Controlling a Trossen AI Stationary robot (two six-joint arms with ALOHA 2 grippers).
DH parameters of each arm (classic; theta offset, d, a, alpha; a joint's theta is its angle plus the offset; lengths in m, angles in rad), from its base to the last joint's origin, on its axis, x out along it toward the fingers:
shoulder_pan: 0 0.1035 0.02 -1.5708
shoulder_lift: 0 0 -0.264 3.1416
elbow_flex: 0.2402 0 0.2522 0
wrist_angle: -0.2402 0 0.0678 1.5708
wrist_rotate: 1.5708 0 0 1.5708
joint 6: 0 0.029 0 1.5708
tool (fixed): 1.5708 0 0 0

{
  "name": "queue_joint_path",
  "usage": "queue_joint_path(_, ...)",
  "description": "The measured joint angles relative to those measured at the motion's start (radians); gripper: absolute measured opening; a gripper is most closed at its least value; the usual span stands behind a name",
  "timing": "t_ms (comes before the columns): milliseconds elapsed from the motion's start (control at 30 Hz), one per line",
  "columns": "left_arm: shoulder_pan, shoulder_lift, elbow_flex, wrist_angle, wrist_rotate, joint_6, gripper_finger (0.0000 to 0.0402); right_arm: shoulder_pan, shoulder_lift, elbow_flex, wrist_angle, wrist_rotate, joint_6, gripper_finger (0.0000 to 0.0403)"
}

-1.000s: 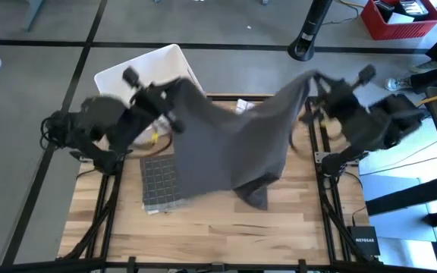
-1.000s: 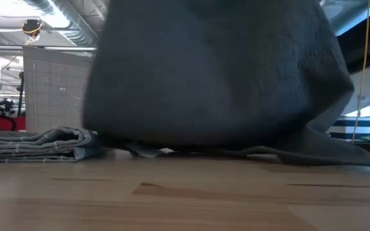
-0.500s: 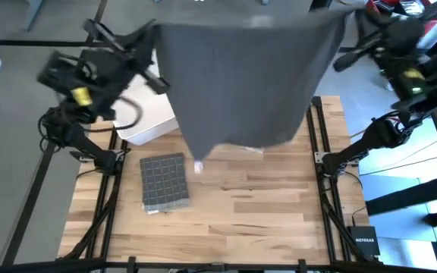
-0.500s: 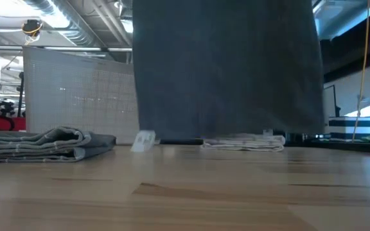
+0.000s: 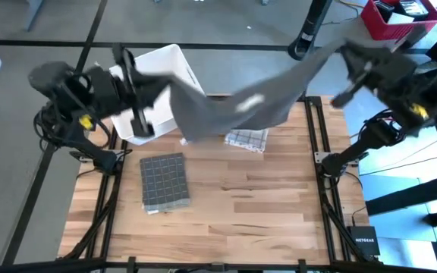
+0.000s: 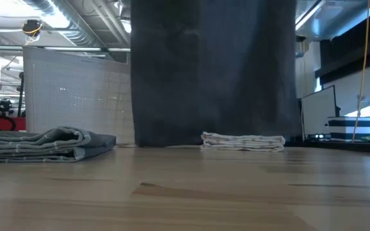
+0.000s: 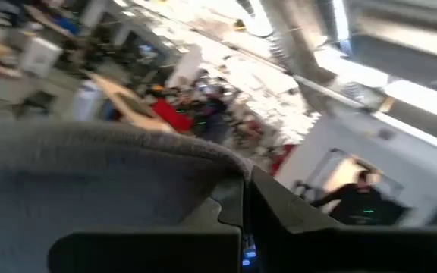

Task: Fold towel
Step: Fold the gray towel

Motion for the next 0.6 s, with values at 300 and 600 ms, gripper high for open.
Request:
queue_joint_path(300,-0.158,0.001,-0.009,-0.402,0.003,-0.353,0.0005,0.179,0.051,0.000,-0.427,0.287,0.504,0.0012)
queue_joint_path(600,-0.291,0.001,-0.174,-0.576,0.001,-0.593,0.0005,0.319,0.097,0.001,-1.202,0.056,1.512,0.0012)
